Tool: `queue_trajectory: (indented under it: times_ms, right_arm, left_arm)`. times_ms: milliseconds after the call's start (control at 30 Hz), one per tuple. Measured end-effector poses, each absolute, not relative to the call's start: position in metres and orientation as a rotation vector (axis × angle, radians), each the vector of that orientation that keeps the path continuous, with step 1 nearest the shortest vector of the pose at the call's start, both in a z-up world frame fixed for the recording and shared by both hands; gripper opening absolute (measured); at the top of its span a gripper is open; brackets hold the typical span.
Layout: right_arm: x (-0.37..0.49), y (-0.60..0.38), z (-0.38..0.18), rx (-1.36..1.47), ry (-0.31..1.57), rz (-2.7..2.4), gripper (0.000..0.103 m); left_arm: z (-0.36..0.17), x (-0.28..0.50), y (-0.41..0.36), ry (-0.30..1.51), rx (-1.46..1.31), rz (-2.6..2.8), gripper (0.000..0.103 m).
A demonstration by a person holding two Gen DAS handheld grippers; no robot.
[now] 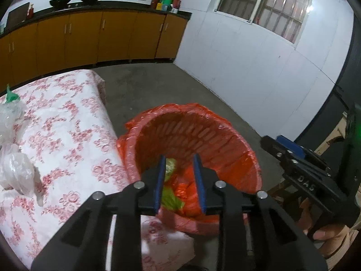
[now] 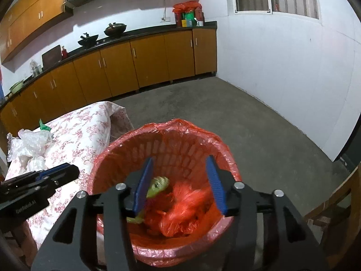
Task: Collect trash
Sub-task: 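Carry both bags over the basket and open the right and left tools, then move the right tool back to the table and grasp the white plastic bag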
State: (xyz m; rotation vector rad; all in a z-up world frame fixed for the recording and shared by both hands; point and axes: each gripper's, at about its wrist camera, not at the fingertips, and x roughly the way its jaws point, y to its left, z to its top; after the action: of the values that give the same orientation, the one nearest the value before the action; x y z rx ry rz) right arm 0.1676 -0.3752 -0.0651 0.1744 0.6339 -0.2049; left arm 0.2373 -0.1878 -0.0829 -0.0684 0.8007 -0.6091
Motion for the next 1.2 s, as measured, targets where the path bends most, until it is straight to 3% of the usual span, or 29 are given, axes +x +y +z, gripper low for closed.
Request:
queue_trajectory:
  times_ms: [133,433,1200]
  right_arm:
    - [0.161,-0.374,-0.065,0.162,0.627,-0.229,0.058]
    - [0.164,-0.354,-0.056,0.133,0.594,-0.217,0.062]
    - [0.228,-0.176,-0.051,0.025,0.597,0.154,0.067]
  left_arm:
    - [-0.082,0.237,-0.169,0.778,-0.068,-0.549,0.045]
    - [-0.074,0.225,-0.113,0.692,-0.007,-0.352,0.066]
    - [-0.071,0.195,0.123,0.615,-0.064,0.169,0.078]
